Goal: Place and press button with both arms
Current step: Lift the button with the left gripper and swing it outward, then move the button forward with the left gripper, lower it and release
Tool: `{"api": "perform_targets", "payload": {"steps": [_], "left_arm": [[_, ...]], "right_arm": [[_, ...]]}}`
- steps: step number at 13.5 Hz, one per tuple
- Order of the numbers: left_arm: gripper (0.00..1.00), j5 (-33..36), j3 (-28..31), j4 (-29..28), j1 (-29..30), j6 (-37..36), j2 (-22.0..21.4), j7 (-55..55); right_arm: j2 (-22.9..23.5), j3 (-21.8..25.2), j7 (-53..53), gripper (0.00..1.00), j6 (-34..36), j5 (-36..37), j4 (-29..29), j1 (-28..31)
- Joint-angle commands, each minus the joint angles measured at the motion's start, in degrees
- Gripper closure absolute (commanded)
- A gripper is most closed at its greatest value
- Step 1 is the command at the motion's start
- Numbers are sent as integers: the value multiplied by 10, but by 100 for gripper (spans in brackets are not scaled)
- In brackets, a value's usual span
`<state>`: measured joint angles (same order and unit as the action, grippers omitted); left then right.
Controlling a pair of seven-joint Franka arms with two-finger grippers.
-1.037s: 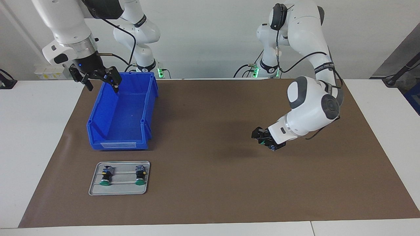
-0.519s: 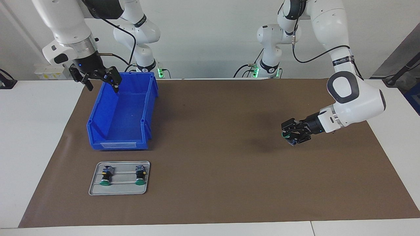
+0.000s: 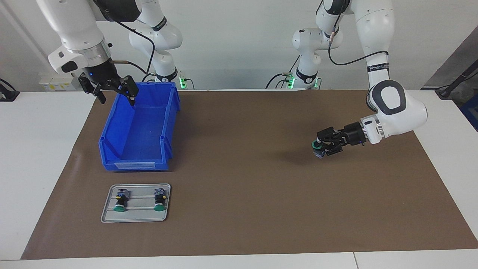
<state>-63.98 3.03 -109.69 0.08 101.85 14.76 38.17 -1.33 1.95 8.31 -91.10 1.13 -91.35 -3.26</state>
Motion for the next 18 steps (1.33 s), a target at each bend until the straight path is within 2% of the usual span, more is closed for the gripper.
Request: {"api": "perform_targets", "payload": {"steps": [1,3,7,10,16,18], "left_arm": [[100,-27,-3,-57,9,10,-41,16],[100,-70,-3,-89,30,-22,-53,18],[100,-114,-3,-98,25,-38,-42,21],[100,-169,-6,-98,3,-31,-4,46],[100,-235,-8,-100,-40,1,19,50],[100,-271,-8,-108,-59,2,52,111]], "right_arm": [[2,-3,-11,0,8,-11,5,5],[2,-3,-11,0,8,-11,5,5],[2,-3,-11,0,8,-11,5,5],[2,-3,-12,0,9,-11,5,5],[2,-3,-12,0,8,-11,5,6],[2,-3,-12,0,8,-11,5,5]]}}
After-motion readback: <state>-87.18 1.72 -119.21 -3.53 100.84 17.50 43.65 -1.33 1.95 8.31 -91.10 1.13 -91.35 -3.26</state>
